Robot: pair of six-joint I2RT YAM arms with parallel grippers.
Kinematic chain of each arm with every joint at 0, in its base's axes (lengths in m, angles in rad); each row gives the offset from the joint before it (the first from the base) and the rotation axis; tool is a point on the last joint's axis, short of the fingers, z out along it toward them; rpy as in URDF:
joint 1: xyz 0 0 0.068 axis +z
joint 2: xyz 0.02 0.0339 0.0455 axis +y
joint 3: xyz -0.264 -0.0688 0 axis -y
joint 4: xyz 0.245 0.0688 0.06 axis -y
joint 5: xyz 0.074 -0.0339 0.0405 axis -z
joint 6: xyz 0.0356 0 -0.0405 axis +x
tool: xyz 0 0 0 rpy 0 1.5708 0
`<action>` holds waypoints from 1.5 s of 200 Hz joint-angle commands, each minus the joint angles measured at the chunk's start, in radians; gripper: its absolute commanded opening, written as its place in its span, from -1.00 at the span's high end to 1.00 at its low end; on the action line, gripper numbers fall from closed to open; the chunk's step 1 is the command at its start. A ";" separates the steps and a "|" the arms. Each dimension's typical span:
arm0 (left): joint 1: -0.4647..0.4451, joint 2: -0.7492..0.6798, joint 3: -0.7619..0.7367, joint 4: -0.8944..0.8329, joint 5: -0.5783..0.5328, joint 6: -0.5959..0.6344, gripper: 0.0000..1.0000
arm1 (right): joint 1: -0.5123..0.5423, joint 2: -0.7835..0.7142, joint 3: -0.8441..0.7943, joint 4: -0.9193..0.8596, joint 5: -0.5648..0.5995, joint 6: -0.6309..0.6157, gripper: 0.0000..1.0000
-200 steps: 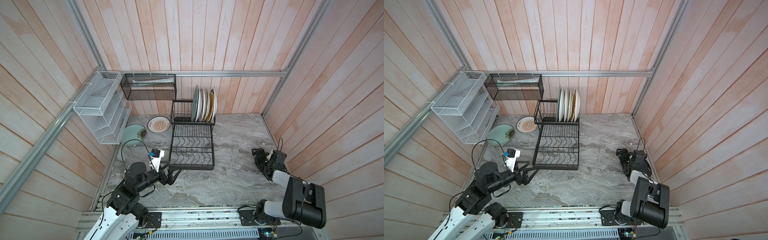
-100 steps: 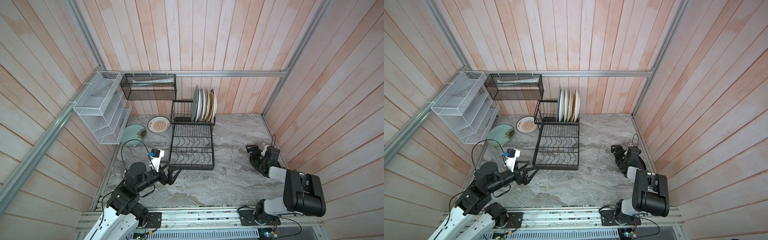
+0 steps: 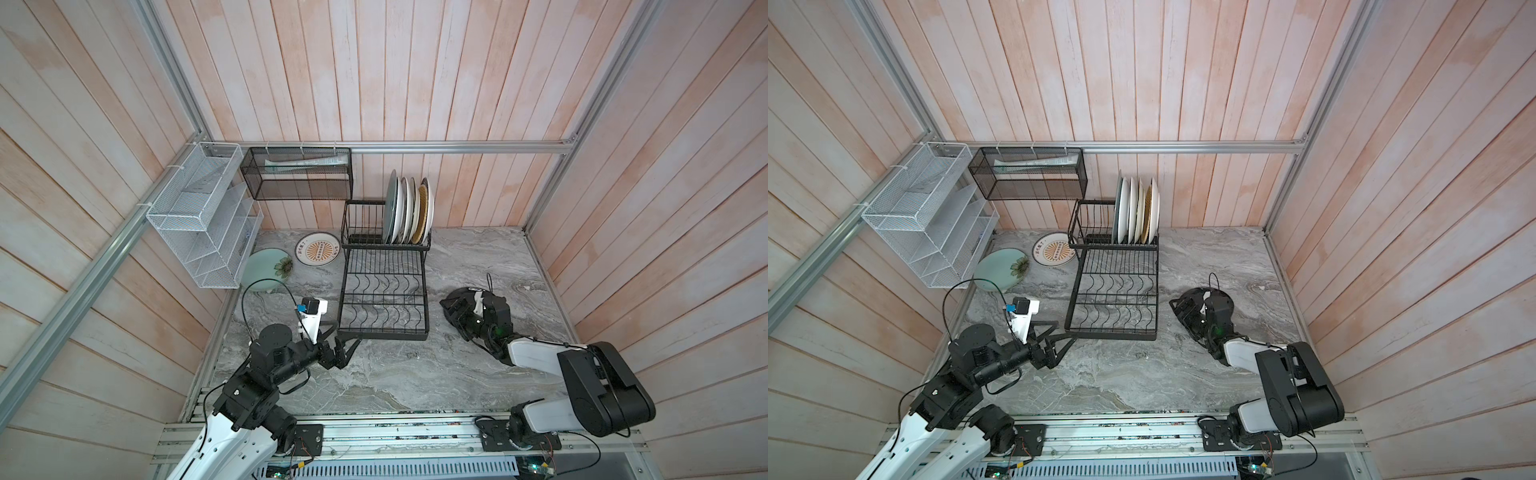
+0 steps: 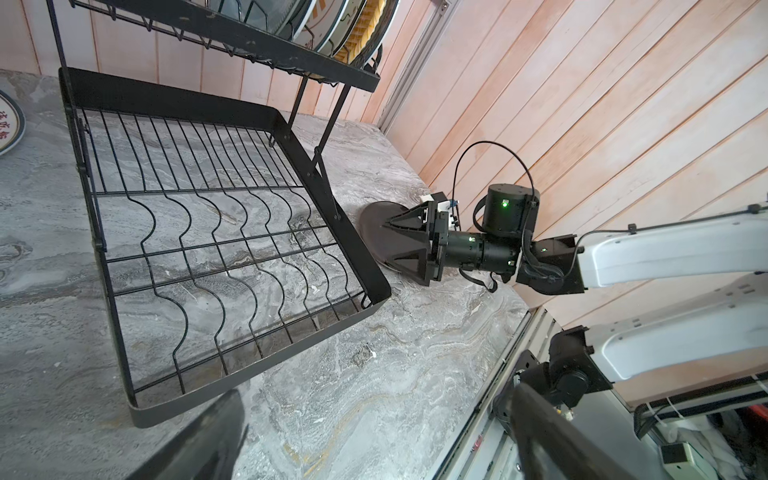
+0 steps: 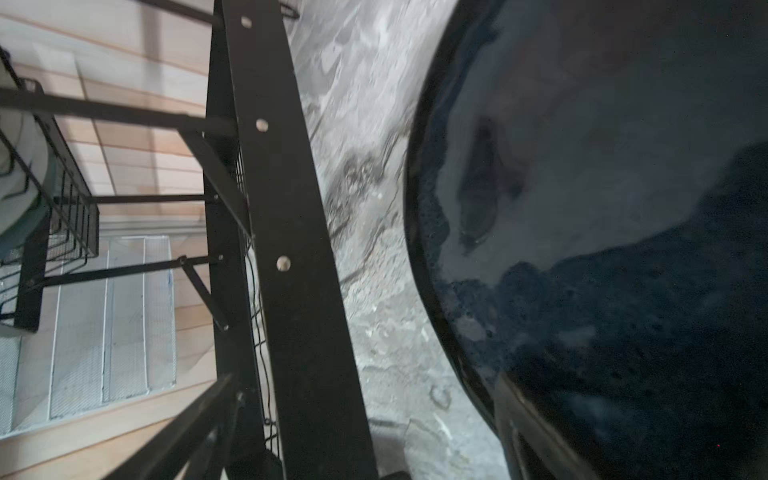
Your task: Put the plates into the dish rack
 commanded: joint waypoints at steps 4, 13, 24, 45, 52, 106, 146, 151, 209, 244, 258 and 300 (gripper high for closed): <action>0.000 -0.008 -0.005 0.002 -0.018 0.007 -1.00 | -0.005 0.020 0.033 -0.191 -0.003 -0.026 -0.95; -0.002 -0.008 -0.004 0.000 -0.022 0.007 -1.00 | -0.024 0.001 0.060 -0.240 0.005 -0.074 -0.95; -0.001 -0.008 -0.003 0.000 -0.030 0.006 -1.00 | -0.062 -0.019 0.080 -0.267 0.003 -0.147 -0.95; -0.002 -0.006 -0.002 -0.008 -0.055 -0.001 -1.00 | -0.164 -0.057 0.116 -0.350 -0.008 -0.321 -0.95; -0.002 -0.003 0.000 -0.012 -0.070 -0.004 -1.00 | -0.199 -0.067 0.117 -0.361 -0.006 -0.367 -0.95; 0.003 0.071 -0.033 0.024 -0.185 -0.127 -1.00 | -0.362 0.016 0.207 -0.396 -0.018 -0.623 -0.90; 0.087 0.183 -0.045 0.125 -0.123 -0.190 -1.00 | -0.408 0.190 0.336 -0.443 -0.177 -0.728 -0.69; 0.106 0.204 -0.044 0.138 -0.104 -0.190 -1.00 | -0.411 0.206 0.348 -0.444 -0.198 -0.731 -0.68; 0.313 0.530 -0.049 0.353 0.029 -0.222 -1.00 | -0.410 0.293 0.370 -0.417 -0.303 -0.717 -0.56; 0.321 0.662 -0.027 0.404 -0.076 -0.180 -1.00 | -0.406 0.297 0.322 -0.391 -0.317 -0.702 -0.49; 0.325 0.704 -0.012 0.419 -0.089 -0.158 -1.00 | -0.405 0.302 0.315 -0.394 -0.305 -0.704 -0.46; 0.332 0.833 0.055 0.431 -0.074 -0.118 -0.90 | -0.385 0.348 0.321 -0.412 -0.296 -0.683 -0.11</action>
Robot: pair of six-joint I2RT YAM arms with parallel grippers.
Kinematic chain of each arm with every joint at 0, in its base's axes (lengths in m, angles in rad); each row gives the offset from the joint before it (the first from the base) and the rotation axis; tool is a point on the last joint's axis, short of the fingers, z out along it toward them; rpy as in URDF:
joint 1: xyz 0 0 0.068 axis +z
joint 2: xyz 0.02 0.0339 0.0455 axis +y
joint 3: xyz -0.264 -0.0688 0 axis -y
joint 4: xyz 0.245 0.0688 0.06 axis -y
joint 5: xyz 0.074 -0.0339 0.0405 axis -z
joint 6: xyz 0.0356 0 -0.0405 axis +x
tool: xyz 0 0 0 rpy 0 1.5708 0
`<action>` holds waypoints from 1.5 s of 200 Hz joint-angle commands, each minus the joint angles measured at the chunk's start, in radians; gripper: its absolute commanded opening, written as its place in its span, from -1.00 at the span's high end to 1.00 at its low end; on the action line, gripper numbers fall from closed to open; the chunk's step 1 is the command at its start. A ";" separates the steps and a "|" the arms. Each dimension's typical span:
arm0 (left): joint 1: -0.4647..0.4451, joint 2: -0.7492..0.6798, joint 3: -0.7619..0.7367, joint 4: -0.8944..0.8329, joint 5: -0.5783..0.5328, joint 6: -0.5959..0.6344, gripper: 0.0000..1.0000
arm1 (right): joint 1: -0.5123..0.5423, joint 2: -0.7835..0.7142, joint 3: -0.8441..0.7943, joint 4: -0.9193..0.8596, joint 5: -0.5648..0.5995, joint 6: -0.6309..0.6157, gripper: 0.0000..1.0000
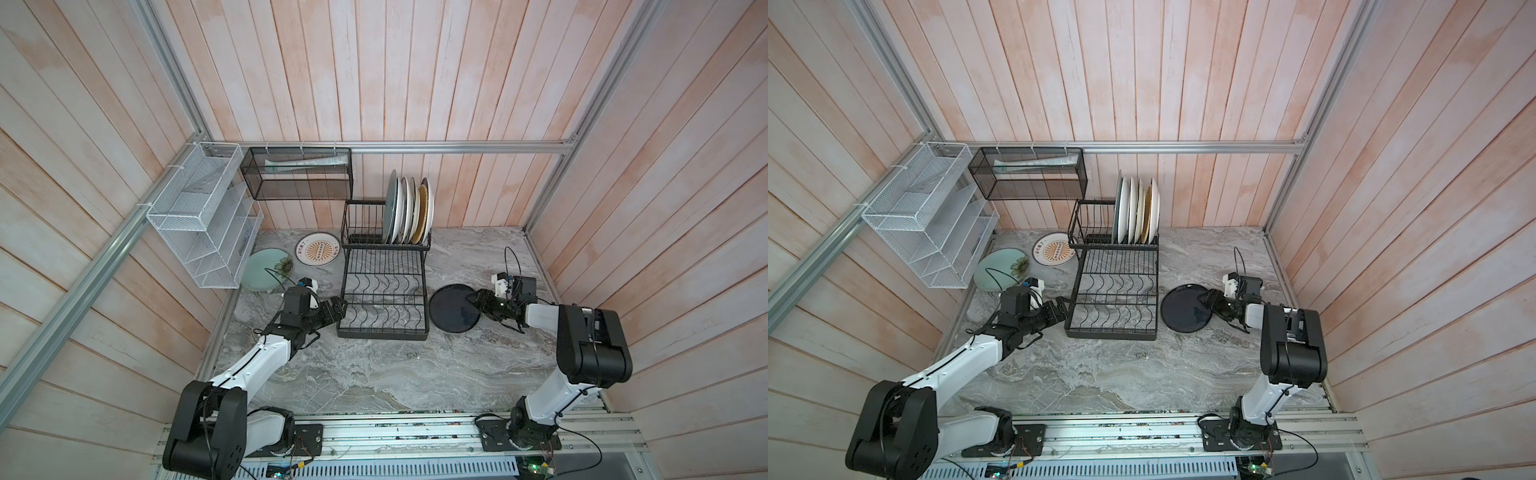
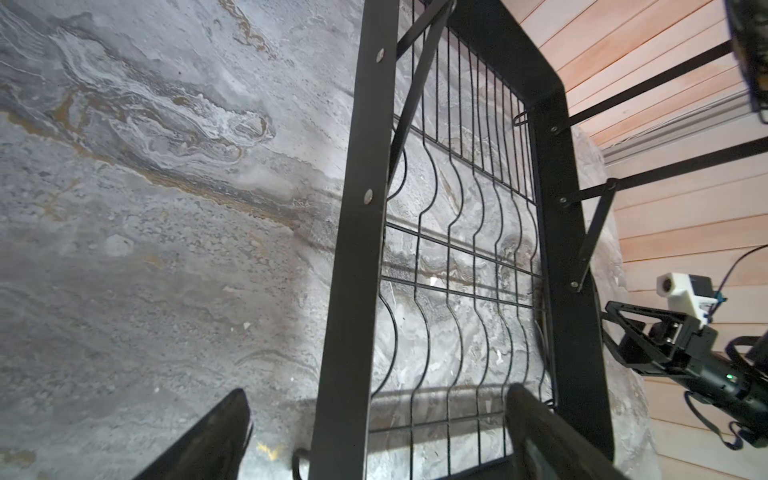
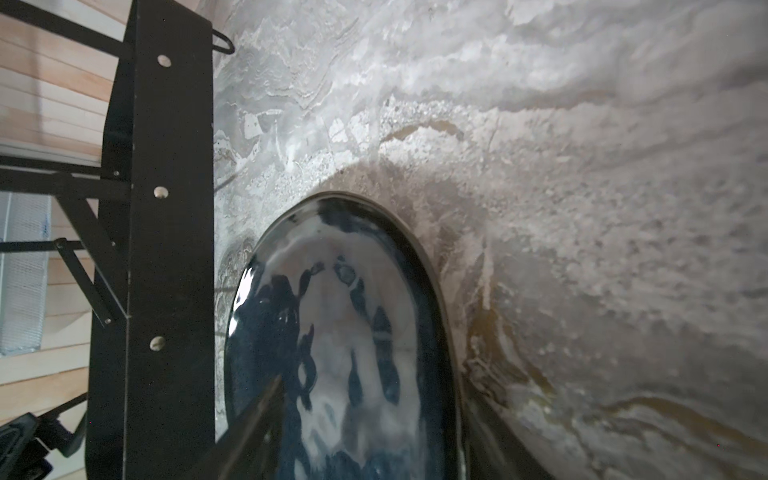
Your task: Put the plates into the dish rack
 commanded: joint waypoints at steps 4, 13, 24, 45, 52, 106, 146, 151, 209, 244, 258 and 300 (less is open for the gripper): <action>0.005 0.054 0.055 0.048 -0.004 0.048 -0.89 | 0.022 0.051 -0.023 -0.050 -0.004 0.019 -0.09; 0.006 0.067 0.058 0.052 0.002 0.052 -0.89 | 0.020 0.046 -0.037 -0.045 -0.005 0.021 -0.04; 0.007 0.078 0.058 0.065 0.009 0.053 -0.89 | 0.019 0.026 -0.062 -0.029 0.003 0.029 -0.02; 0.008 0.097 0.056 0.097 0.033 0.053 -0.88 | 0.019 -0.001 -0.082 -0.021 -0.003 0.032 -0.02; 0.008 0.106 0.061 0.102 0.039 0.054 -0.86 | 0.022 -0.005 -0.083 -0.018 -0.017 0.032 -0.02; 0.008 0.207 0.111 0.131 0.124 0.060 -0.53 | 0.029 -0.026 -0.142 0.049 -0.077 0.082 0.15; 0.007 0.223 0.124 0.128 0.111 0.051 -0.41 | 0.019 -0.039 -0.175 0.073 -0.054 0.111 0.44; 0.008 0.221 0.124 0.126 0.106 0.050 -0.41 | 0.017 -0.041 -0.177 0.075 -0.054 0.114 0.49; 0.013 0.203 0.124 0.119 0.079 0.045 -0.41 | -0.022 -0.114 -0.246 0.069 -0.010 0.141 0.98; 0.020 0.205 0.124 0.123 0.085 0.044 -0.42 | -0.063 -0.212 -0.289 0.008 0.007 0.130 1.00; 0.021 0.205 0.124 0.124 0.086 0.042 -0.42 | -0.077 -0.263 -0.316 -0.007 -0.002 0.141 1.00; 0.027 0.208 0.126 0.125 0.094 0.043 -0.42 | -0.127 -0.456 -0.383 -0.085 0.042 0.175 1.00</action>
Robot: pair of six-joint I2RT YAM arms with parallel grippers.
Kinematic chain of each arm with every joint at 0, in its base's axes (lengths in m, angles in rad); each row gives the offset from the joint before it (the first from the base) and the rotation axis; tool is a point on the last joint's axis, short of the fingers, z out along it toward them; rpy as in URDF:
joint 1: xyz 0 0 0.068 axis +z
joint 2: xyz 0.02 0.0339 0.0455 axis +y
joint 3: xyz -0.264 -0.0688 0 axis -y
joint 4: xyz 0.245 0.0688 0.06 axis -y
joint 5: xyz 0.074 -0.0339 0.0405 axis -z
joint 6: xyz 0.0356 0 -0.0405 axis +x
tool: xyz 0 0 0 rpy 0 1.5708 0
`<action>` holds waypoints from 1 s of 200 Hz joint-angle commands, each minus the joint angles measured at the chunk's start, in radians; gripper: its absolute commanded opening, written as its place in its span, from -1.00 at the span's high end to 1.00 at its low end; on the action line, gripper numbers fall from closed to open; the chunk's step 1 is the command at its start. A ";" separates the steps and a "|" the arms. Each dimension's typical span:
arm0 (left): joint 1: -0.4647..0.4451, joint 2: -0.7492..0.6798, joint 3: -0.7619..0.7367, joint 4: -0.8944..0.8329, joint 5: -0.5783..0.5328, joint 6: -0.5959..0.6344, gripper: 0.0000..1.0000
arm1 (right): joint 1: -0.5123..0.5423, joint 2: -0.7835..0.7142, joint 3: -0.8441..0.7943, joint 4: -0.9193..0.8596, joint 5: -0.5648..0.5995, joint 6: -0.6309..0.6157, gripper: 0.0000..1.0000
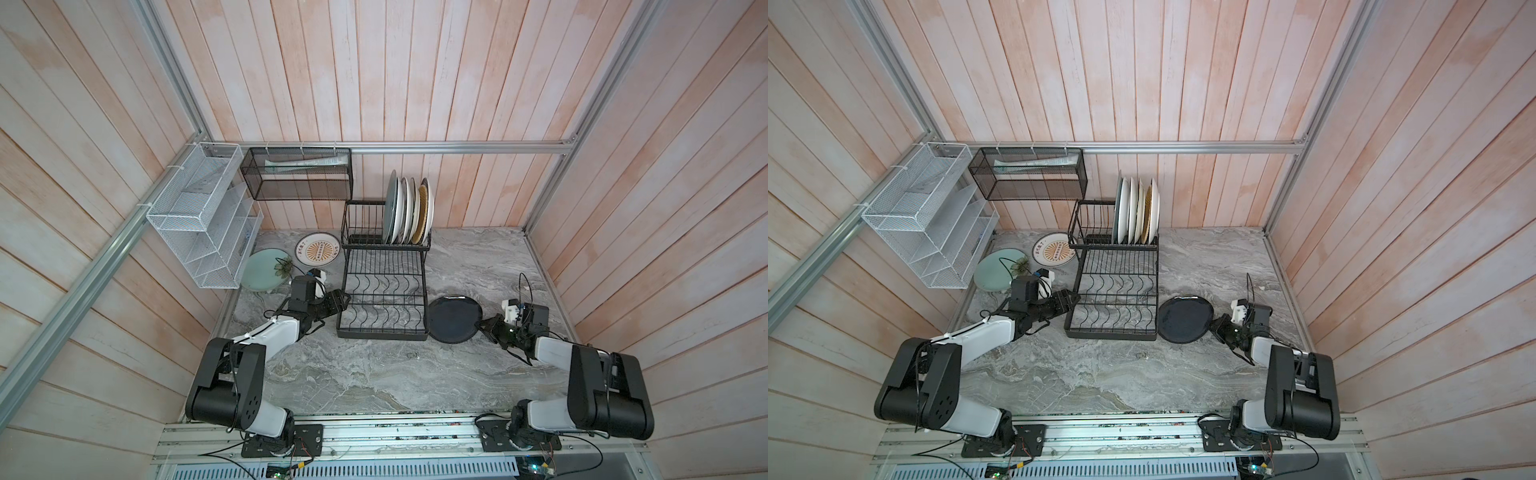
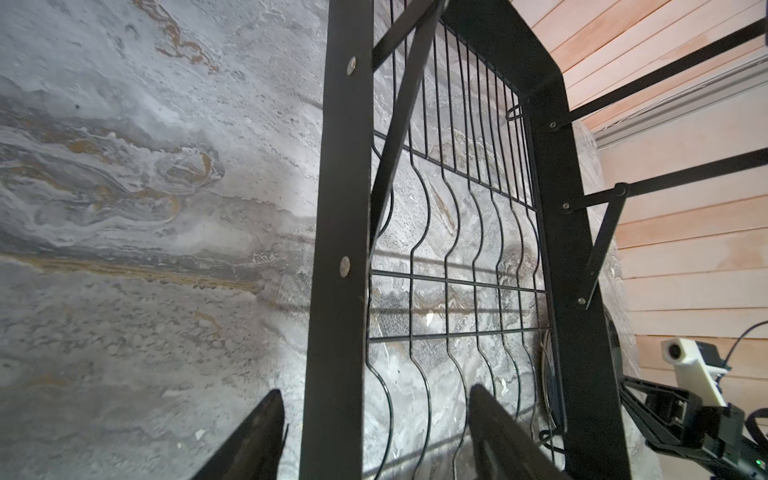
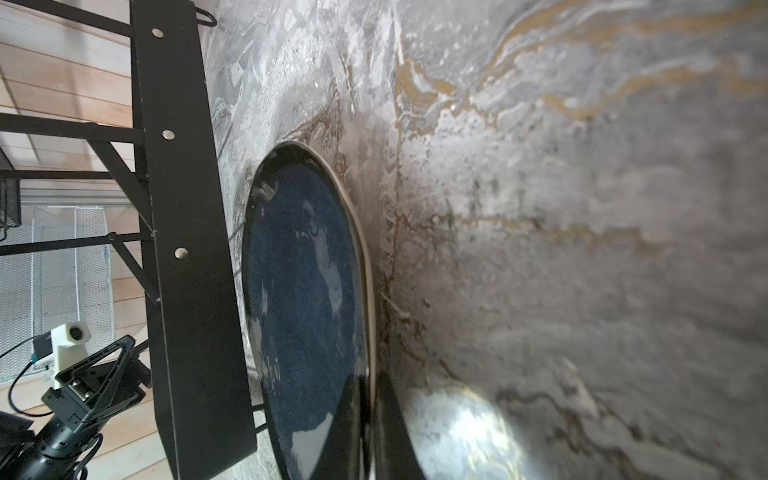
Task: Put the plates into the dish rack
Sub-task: 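Press the right gripper on the dark plate's edge against the rack frame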
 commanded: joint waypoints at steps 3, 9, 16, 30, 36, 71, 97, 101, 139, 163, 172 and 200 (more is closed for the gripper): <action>0.009 -0.009 0.026 0.011 0.001 -0.001 -0.42 | -0.051 -0.100 -0.036 -0.076 0.067 0.006 1.00; 0.008 -0.009 0.027 0.010 0.003 -0.002 -0.42 | -0.059 -0.122 -0.042 -0.075 0.052 0.013 1.00; 0.009 -0.009 0.028 0.010 0.008 -0.001 -0.42 | -0.061 -0.144 -0.040 -0.087 0.036 0.010 1.00; 0.009 -0.015 0.028 0.010 0.014 0.001 -0.42 | -0.060 -0.176 -0.030 -0.119 0.012 0.000 1.00; 0.008 -0.017 0.027 0.009 0.016 0.003 -0.42 | -0.060 -0.188 -0.035 -0.122 0.004 -0.002 1.00; 0.009 -0.010 0.030 0.021 0.043 -0.001 -0.41 | -0.031 -0.207 -0.050 -0.154 -0.025 -0.049 1.00; 0.009 0.003 0.038 0.016 0.043 0.003 -0.42 | 0.003 -0.205 -0.057 -0.176 -0.017 -0.081 1.00; 0.008 0.004 0.038 0.016 0.046 0.002 -0.41 | 0.004 -0.209 -0.059 -0.178 -0.018 -0.083 1.00; 0.009 0.017 0.043 0.023 0.052 0.005 -0.41 | 0.046 -0.202 -0.059 -0.169 0.004 -0.089 1.00; 0.008 0.027 0.045 0.024 0.054 0.008 -0.42 | 0.115 -0.168 -0.039 -0.150 0.025 -0.095 1.00; 0.008 0.028 0.044 0.024 0.054 0.008 -0.41 | 0.143 -0.160 -0.033 -0.147 0.040 -0.097 1.00; 0.009 0.031 0.043 0.025 0.054 0.007 -0.41 | 0.180 -0.156 -0.037 -0.124 0.051 -0.085 0.87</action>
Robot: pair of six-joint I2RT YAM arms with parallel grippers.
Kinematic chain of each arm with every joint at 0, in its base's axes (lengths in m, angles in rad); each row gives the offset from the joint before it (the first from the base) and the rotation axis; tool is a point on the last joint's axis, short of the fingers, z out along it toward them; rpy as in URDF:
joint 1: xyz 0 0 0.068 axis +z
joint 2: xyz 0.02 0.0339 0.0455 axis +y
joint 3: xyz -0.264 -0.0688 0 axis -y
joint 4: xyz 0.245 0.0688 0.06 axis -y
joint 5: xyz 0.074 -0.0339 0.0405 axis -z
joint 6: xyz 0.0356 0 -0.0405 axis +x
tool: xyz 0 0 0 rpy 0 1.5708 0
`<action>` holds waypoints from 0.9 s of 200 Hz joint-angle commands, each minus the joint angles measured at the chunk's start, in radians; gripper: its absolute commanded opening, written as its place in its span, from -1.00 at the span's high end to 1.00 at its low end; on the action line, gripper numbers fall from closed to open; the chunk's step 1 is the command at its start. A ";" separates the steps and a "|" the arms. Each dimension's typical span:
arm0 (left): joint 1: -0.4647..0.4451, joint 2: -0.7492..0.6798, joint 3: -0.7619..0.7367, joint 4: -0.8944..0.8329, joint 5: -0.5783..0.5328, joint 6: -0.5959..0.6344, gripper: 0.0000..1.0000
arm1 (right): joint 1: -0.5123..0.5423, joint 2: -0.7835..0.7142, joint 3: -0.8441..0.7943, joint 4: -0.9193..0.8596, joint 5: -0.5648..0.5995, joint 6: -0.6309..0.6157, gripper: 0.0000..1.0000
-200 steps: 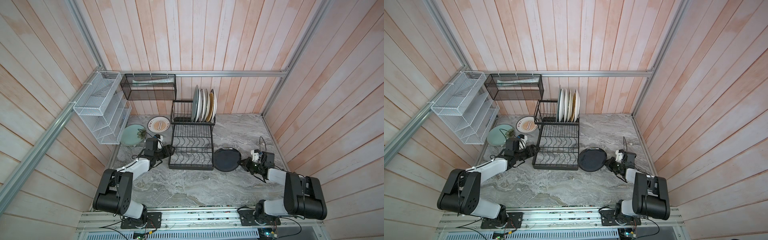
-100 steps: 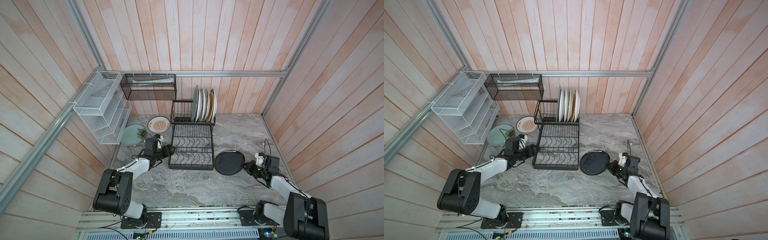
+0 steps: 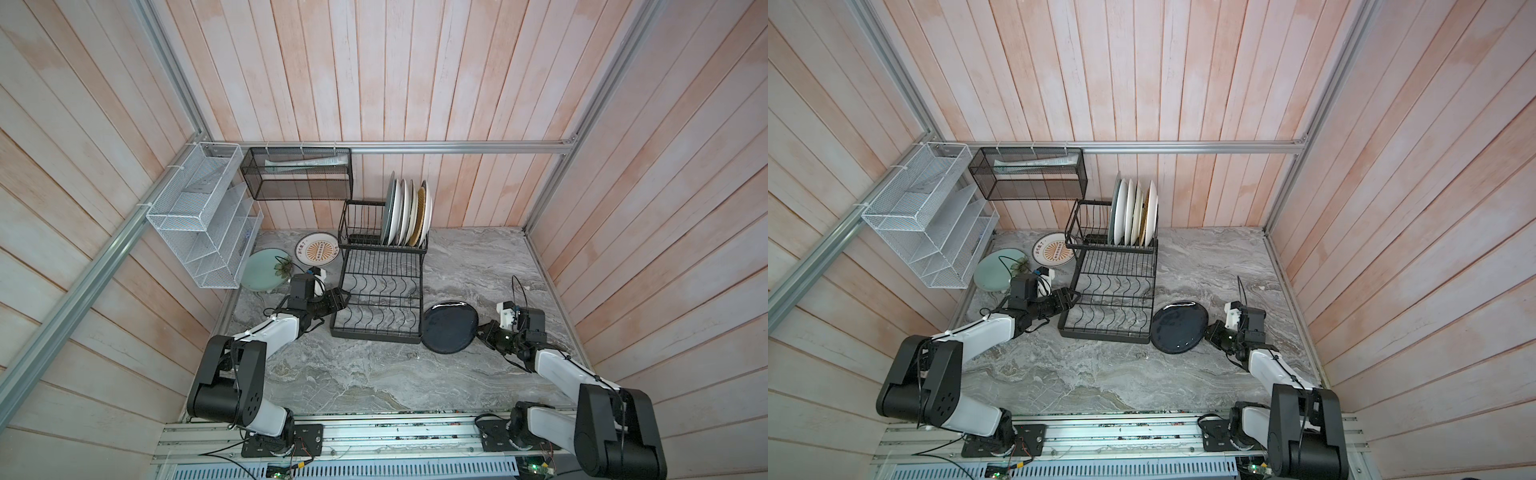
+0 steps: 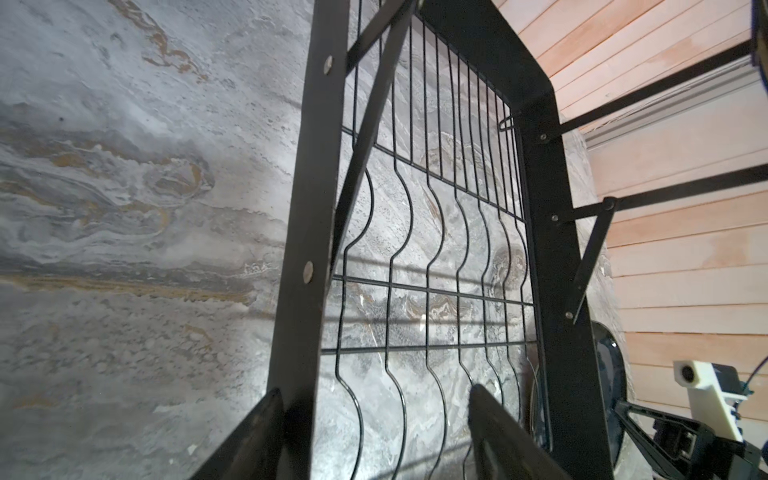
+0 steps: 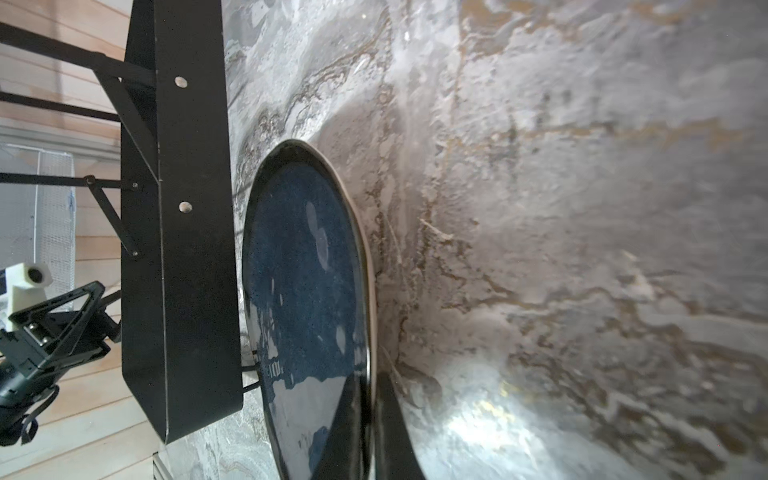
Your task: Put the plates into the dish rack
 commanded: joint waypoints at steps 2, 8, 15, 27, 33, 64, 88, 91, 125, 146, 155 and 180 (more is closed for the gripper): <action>-0.005 0.014 0.026 0.022 0.027 0.006 -0.42 | 0.047 0.015 -0.003 -0.018 -0.022 -0.033 0.87; -0.005 0.015 0.024 0.024 0.030 0.006 -0.41 | 0.048 0.012 -0.006 -0.015 -0.022 -0.030 0.84; -0.005 0.016 0.024 0.026 0.031 0.005 -0.41 | 0.048 0.010 -0.009 -0.013 -0.019 -0.028 0.84; -0.004 0.020 0.025 0.028 0.032 0.007 -0.41 | 0.047 0.007 -0.012 -0.007 -0.012 -0.024 0.84; -0.004 0.022 0.023 0.031 0.033 0.007 -0.41 | 0.047 0.007 -0.013 -0.001 -0.009 -0.020 0.86; -0.004 0.034 0.021 0.039 0.045 0.003 -0.41 | 0.047 0.044 -0.011 0.034 0.005 -0.006 0.95; -0.005 0.034 0.023 0.039 0.044 0.003 -0.41 | 0.047 0.112 0.015 0.040 -0.008 -0.028 0.95; -0.004 0.033 0.023 0.039 0.045 0.002 -0.41 | 0.047 0.120 0.016 0.039 -0.006 -0.033 0.95; -0.003 0.025 0.023 0.025 0.027 0.008 -0.41 | -0.014 0.136 -0.003 0.038 -0.004 -0.002 1.00; -0.003 0.025 0.022 0.022 0.020 0.011 -0.42 | -0.032 0.087 -0.015 -0.037 0.020 -0.023 1.00; -0.003 0.028 0.025 0.020 0.022 0.011 -0.42 | -0.032 0.056 -0.037 -0.042 0.008 -0.012 1.00; -0.002 0.033 0.027 0.025 0.023 0.011 -0.42 | -0.051 -0.033 -0.066 -0.107 0.039 0.010 1.00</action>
